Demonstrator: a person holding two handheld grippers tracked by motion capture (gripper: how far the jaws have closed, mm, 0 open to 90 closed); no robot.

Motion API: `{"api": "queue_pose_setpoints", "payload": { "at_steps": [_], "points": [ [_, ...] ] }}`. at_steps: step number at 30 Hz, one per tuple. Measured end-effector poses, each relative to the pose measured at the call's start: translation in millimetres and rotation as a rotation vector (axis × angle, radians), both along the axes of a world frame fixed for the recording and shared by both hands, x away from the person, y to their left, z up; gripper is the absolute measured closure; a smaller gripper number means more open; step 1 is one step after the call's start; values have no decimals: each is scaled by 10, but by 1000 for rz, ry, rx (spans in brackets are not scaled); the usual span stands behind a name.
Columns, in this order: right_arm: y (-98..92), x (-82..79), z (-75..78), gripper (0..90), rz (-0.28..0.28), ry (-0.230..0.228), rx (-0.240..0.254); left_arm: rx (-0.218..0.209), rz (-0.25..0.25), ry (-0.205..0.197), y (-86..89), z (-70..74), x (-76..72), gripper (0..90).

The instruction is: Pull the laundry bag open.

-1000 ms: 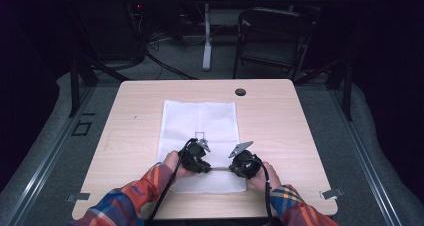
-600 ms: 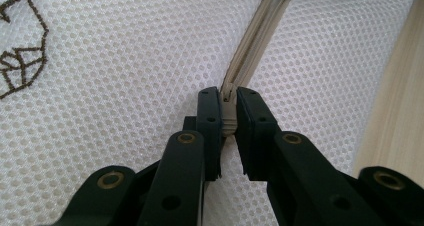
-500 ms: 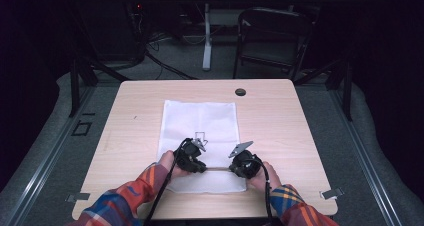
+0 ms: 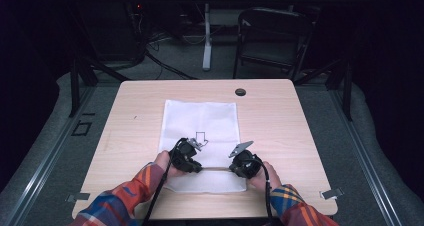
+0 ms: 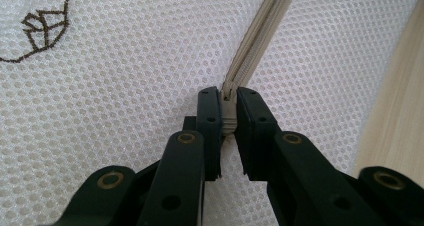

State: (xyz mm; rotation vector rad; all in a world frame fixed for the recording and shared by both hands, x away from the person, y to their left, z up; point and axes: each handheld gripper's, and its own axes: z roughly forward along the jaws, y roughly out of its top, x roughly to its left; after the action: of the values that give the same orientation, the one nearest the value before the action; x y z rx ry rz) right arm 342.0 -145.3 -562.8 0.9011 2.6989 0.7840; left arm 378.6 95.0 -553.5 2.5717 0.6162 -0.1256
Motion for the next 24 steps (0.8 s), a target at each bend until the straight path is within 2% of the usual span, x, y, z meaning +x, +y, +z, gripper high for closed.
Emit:
{"api": "queue_pose_setpoints", "payload": {
  "at_steps": [16, 19, 24],
  "points": [
    [-14, 11, 14, 900, -3, 14, -18, -4, 25, 13, 101, 7, 1, 810],
    [-23, 16, 26, 900, -4, 23, -33, -2, 26, 15, 130, 8, 6, 810],
    [-34, 21, 24, 900, -7, 26, -27, -1, 31, 19, 167, 8, -1, 810]
  ]
}}
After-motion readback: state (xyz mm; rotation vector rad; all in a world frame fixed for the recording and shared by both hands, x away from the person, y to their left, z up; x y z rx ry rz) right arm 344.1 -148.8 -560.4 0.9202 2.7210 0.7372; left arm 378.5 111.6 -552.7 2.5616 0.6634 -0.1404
